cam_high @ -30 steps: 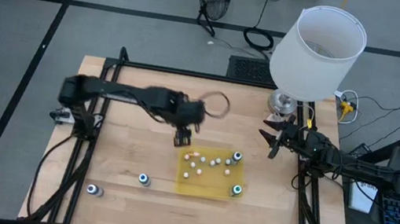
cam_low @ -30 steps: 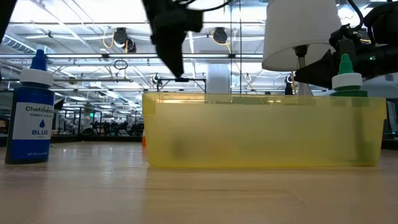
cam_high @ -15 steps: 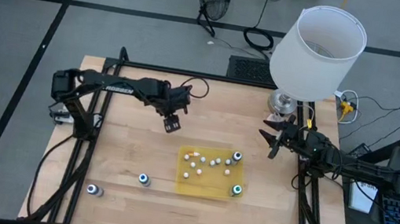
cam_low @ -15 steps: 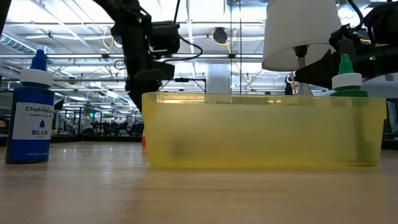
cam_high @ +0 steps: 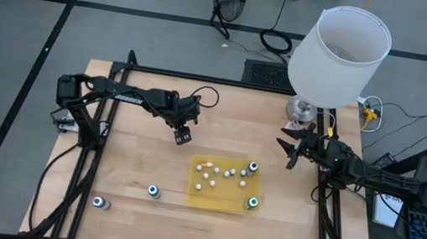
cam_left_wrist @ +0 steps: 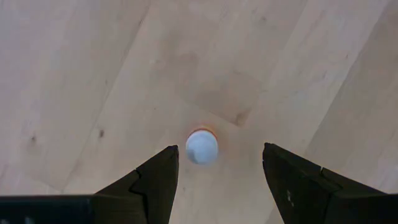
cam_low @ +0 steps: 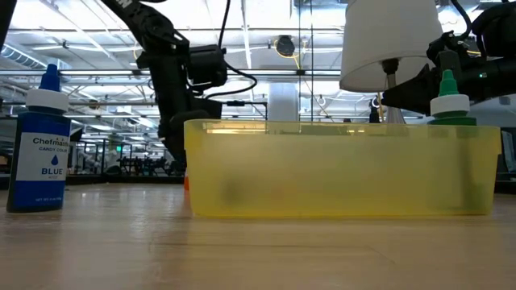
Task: Pick & Place food coloring
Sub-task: Put the small orange food coloring bottle into the yellow bin
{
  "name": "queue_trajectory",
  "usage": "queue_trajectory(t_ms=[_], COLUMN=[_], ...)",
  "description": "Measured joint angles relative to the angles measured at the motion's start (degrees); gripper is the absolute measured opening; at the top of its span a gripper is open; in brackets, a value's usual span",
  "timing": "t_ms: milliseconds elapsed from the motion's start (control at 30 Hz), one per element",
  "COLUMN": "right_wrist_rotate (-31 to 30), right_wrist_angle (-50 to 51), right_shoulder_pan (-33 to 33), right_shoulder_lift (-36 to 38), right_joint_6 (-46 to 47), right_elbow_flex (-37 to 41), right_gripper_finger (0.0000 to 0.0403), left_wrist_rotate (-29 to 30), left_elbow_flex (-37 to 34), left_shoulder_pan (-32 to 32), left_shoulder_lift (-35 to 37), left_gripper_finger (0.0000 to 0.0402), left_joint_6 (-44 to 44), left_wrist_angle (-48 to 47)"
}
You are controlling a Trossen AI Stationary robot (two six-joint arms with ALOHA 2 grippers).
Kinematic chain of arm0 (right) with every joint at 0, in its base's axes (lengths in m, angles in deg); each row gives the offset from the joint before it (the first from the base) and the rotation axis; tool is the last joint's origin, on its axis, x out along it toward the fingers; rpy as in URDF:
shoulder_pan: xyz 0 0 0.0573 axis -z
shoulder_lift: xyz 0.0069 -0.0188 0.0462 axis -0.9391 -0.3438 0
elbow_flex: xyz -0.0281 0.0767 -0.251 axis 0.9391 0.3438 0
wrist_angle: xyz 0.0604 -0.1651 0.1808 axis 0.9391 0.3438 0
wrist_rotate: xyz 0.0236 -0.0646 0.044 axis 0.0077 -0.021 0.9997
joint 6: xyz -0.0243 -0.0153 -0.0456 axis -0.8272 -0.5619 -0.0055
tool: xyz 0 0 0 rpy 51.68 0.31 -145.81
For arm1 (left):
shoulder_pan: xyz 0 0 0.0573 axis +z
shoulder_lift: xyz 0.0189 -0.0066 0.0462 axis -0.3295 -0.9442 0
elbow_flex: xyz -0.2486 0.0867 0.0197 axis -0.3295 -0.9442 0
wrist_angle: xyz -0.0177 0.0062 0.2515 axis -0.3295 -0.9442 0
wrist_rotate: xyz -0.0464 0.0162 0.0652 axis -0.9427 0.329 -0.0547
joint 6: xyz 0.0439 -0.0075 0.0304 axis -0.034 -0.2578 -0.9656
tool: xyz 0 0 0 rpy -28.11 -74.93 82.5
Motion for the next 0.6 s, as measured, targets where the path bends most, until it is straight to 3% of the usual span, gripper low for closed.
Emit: queue_trajectory(t_ms=[600], right_wrist_rotate=[0.0], right_wrist_angle=[0.0], right_shoulder_pan=[0.0], right_shoulder_lift=[0.0], right_joint_6=[0.0], right_elbow_flex=[0.0], right_gripper_finger=[0.0181], left_wrist_rotate=[0.2], left_elbow_flex=[-1.2], left_shoulder_pan=[0.9], left_shoulder_lift=[-4.2], left_gripper_finger=[0.0234], left_joint_6=[0.8], left_wrist_angle=[3.0])
